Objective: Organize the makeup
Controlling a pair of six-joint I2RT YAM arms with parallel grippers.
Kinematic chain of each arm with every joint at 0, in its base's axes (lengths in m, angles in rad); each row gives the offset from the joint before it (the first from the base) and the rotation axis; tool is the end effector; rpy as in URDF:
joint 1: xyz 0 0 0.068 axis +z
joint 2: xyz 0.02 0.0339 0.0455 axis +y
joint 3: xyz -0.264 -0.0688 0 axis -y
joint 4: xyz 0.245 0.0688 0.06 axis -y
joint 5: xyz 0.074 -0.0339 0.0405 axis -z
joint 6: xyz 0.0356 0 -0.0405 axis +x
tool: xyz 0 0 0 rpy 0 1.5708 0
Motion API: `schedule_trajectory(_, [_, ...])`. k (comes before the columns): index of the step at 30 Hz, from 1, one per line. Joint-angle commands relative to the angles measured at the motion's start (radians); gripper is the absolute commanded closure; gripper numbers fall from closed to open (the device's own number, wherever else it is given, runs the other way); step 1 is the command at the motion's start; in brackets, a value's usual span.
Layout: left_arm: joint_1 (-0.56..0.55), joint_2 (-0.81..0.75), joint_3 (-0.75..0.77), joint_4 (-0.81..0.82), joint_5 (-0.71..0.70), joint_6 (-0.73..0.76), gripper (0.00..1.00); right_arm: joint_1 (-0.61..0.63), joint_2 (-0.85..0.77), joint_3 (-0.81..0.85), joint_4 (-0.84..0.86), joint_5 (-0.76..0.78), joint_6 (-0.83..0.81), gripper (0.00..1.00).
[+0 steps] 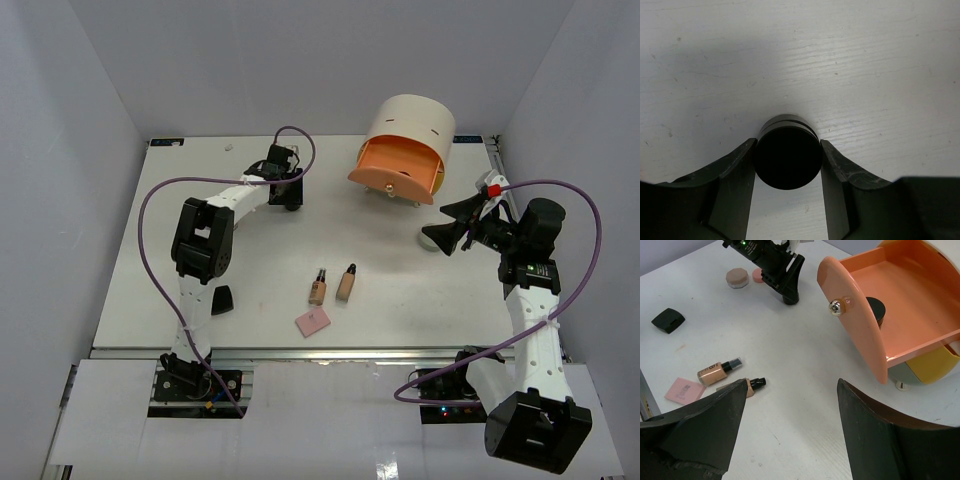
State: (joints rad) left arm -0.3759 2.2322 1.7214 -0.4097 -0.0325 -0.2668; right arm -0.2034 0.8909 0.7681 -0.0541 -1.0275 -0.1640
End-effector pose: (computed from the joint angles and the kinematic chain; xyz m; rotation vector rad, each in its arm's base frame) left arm 0.4577 -0.1794 0.1672 0.1229 2.5022 -0.2281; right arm 0.1976 -0.0096 0.3321 -0.6954 1.5505 0.6175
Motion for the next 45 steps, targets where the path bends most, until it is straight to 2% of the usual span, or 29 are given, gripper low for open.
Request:
schedule_trajectory(1, [-0.006, -0.074, 0.019, -0.006, -0.007, 0.003, 0.75, -0.008, 0.001, 0.005, 0.034, -0.011, 0.004, 0.21])
schedule_trajectory(4, [-0.02, -0.177, -0.029, 0.036, 0.039, -0.01, 0.86, -0.008, -0.001, 0.006, 0.034, -0.011, 0.004, 0.21])
schedule_trajectory(8, [-0.063, -0.374, -0.131, 0.179, 0.191, -0.025, 0.89, -0.008, -0.001, 0.005, 0.034, -0.011, 0.003, 0.21])
schedule_trajectory(10, [-0.102, -0.44, -0.139, 0.227, 0.214, -0.025, 0.9, -0.008, 0.001, 0.003, 0.034, -0.013, 0.004, 0.21])
schedule_trajectory(18, [-0.235, -0.404, 0.046, 0.203, 0.212, -0.009, 0.89, -0.016, 0.005, -0.001, 0.036, -0.011, -0.002, 0.21])
schedule_trajectory(28, [-0.317, -0.185, 0.393, 0.076, 0.142, 0.033, 0.76, -0.021, 0.008, -0.003, 0.039, -0.017, 0.0, 0.21])
schedule_trajectory(35, [-0.327, -0.098, 0.494, 0.047, 0.118, 0.036, 0.7, -0.022, 0.012, -0.005, 0.04, -0.019, -0.001, 0.21])
schedule_trajectory(45, [-0.342, -0.087, 0.515, 0.049, 0.098, 0.03, 0.33, -0.023, 0.018, -0.007, 0.04, -0.028, -0.004, 0.21])
